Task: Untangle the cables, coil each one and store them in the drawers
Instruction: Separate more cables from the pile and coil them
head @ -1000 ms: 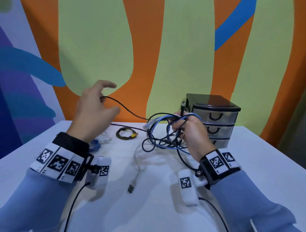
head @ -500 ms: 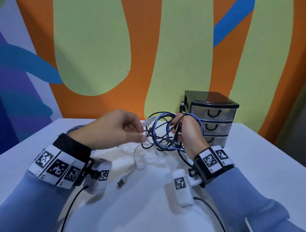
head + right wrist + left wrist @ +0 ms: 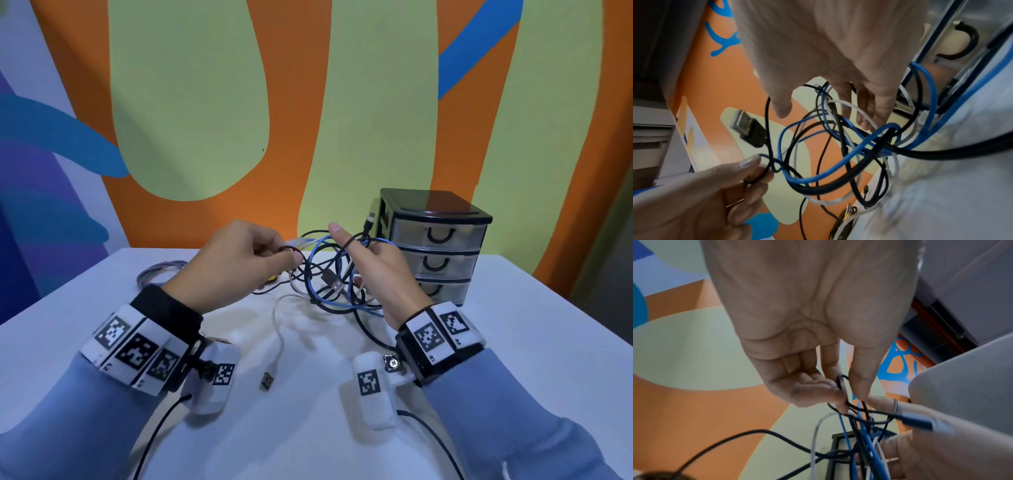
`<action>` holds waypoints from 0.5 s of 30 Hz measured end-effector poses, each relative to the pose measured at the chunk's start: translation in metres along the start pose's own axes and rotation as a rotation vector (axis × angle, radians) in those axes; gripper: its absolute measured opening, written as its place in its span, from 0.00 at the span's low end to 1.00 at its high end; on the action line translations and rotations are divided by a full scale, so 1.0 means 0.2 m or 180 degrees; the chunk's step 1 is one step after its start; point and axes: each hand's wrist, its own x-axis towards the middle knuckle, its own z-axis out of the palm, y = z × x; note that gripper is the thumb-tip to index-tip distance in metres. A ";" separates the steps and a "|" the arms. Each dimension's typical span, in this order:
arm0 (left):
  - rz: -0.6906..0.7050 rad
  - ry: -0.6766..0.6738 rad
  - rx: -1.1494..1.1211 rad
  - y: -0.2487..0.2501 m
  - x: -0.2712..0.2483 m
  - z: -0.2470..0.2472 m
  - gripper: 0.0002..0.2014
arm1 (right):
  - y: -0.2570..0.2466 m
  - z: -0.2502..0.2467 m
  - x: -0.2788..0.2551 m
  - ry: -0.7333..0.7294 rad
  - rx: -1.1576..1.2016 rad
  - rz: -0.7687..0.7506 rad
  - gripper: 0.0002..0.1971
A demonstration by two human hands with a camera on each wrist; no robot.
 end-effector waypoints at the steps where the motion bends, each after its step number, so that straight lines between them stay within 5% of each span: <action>1: -0.0018 -0.0038 -0.0215 0.00 0.00 0.01 0.12 | 0.00 -0.01 0.00 0.0020 0.0040 0.0001 0.38; 9: 0.0204 0.0800 -0.0599 -0.02 0.01 0.02 0.17 | -0.01 -0.03 0.00 0.0174 -0.0529 -0.0187 0.45; 15: 0.0145 0.1003 -0.1123 -0.01 0.03 0.04 0.12 | 0.01 -0.05 0.00 0.0515 -0.1290 -0.0607 0.42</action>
